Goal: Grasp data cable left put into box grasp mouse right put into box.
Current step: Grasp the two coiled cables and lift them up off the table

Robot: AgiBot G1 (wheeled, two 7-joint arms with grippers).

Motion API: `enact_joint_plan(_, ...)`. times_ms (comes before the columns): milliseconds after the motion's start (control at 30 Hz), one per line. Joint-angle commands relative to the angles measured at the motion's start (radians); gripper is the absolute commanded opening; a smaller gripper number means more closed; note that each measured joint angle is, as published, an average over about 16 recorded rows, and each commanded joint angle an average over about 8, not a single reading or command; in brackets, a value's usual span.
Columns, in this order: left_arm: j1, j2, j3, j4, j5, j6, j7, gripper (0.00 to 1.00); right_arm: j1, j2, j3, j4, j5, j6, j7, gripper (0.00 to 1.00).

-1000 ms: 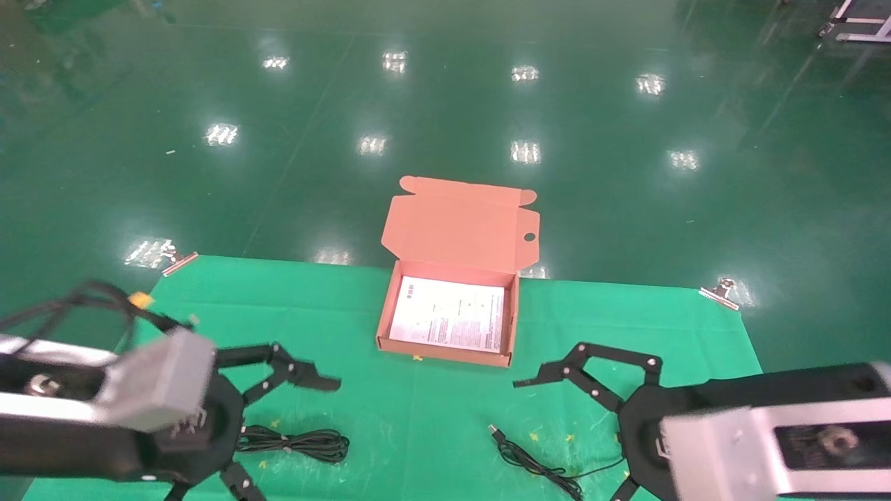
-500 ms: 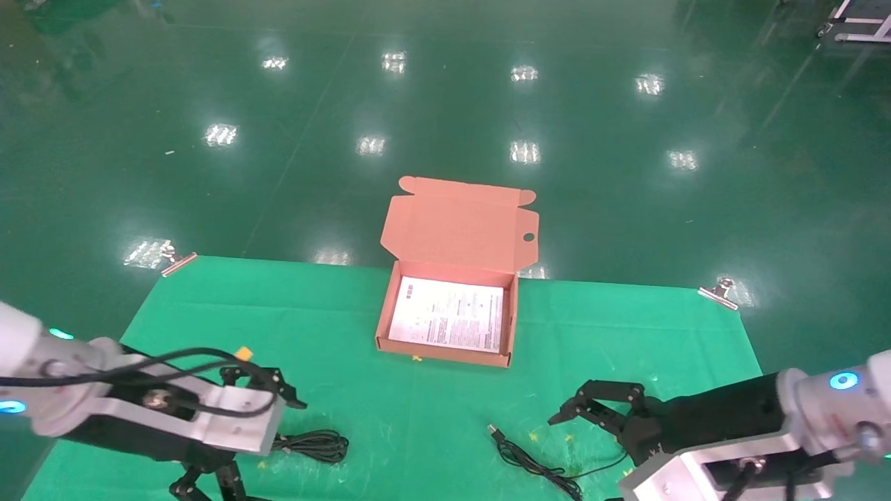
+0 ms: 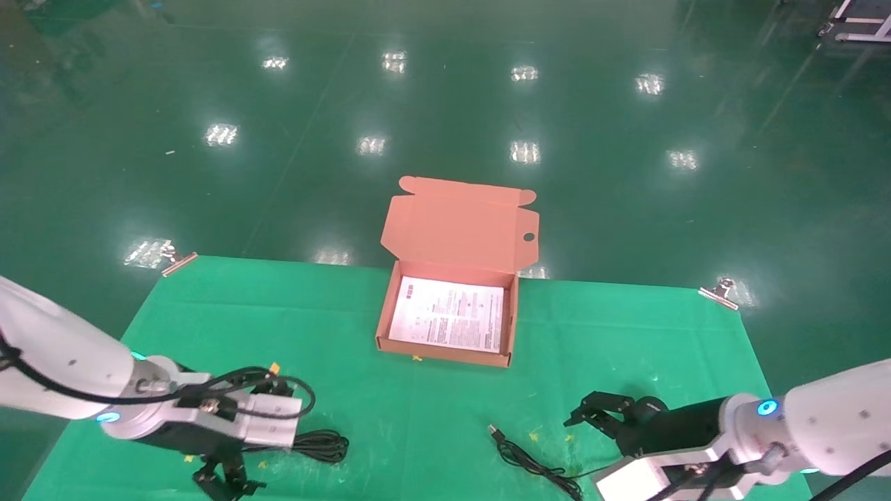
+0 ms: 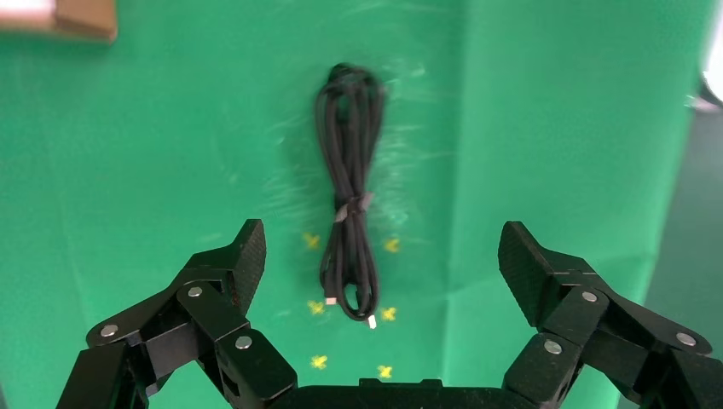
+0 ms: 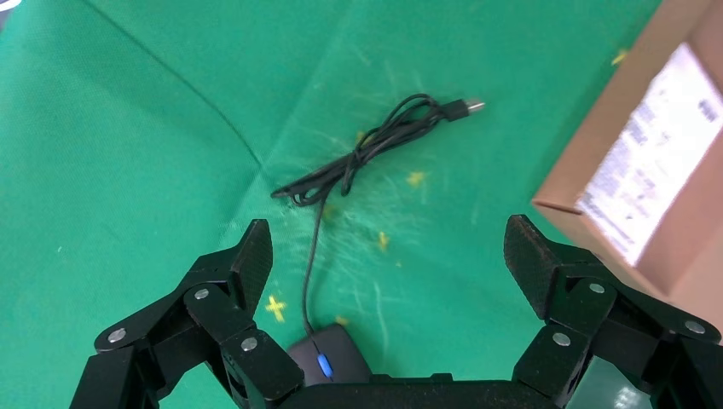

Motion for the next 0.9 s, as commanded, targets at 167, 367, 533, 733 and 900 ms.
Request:
enact_joint_plan(167, 0.030, 0.038, 0.000, 0.107, 0.025, -0.064, -0.034, 1.00, -0.041, -0.041, -0.024, -0.013, -0.090, 0.060, 0.087, 1.00)
enact_joint_plan(367, 0.044, 0.093, -0.006, 0.285, 0.001, -0.114, 0.019, 1.00, -0.058, -0.097, -0.038, -0.062, -0.148, 0.094, 0.182, 1.00)
enact_joint_plan(533, 0.038, 0.145, -0.013, 0.445, -0.017, -0.152, 0.080, 1.00, -0.055, -0.154, -0.047, -0.146, -0.170, 0.113, 0.215, 1.00)
enact_joint_plan(733, 0.021, 0.202, -0.021, 0.613, -0.034, -0.187, 0.157, 1.00, -0.041, -0.218, -0.055, -0.256, -0.181, 0.139, 0.206, 1.00)
enact_joint_plan(900, 0.007, 0.239, -0.022, 0.721, -0.038, -0.207, 0.220, 1.00, -0.032, -0.263, -0.058, -0.344, -0.185, 0.163, 0.195, 1.00)
